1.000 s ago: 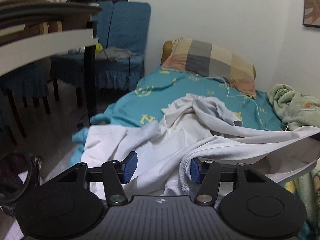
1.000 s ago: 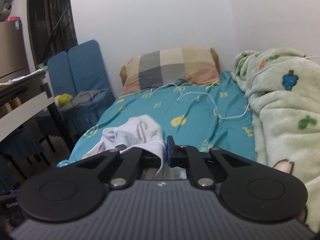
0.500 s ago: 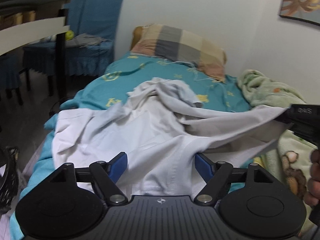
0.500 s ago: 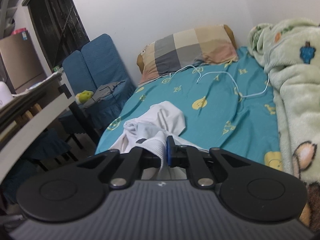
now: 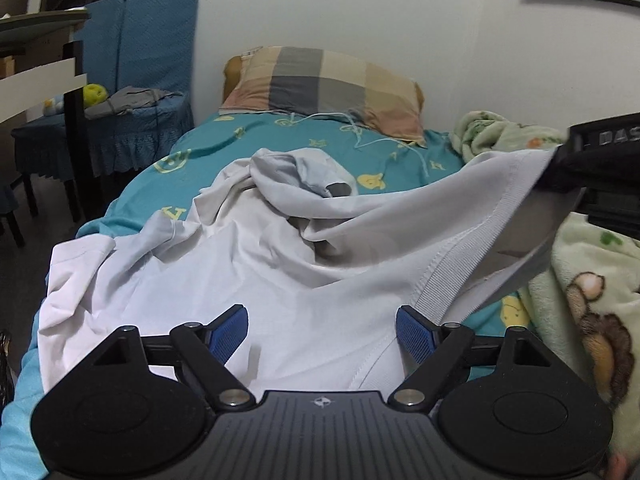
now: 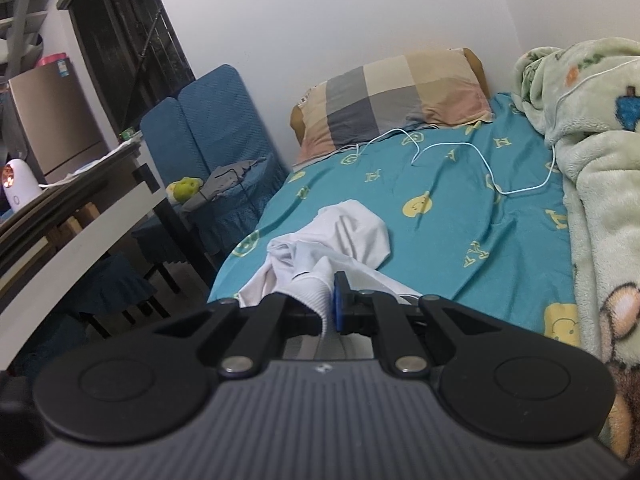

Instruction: Fold clothes

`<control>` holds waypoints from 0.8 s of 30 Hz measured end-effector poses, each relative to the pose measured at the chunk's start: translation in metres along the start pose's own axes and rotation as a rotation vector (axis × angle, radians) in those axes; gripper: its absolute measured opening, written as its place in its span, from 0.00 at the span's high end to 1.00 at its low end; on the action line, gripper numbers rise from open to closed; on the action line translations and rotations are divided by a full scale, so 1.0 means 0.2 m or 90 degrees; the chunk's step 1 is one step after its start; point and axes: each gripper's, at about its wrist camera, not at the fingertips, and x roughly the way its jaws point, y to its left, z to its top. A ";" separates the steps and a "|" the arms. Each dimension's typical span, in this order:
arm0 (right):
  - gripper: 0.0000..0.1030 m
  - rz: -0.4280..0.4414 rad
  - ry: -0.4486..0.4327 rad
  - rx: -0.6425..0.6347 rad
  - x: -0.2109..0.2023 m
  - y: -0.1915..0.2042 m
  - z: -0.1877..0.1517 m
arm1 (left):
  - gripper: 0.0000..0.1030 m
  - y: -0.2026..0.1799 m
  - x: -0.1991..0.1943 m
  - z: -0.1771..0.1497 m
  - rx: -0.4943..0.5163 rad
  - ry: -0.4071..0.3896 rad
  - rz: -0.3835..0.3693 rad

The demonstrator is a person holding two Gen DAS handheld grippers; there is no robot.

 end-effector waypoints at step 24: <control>0.92 0.025 -0.008 0.095 -0.04 -0.21 0.07 | 0.19 0.20 -0.19 0.04 -0.106 0.012 -0.020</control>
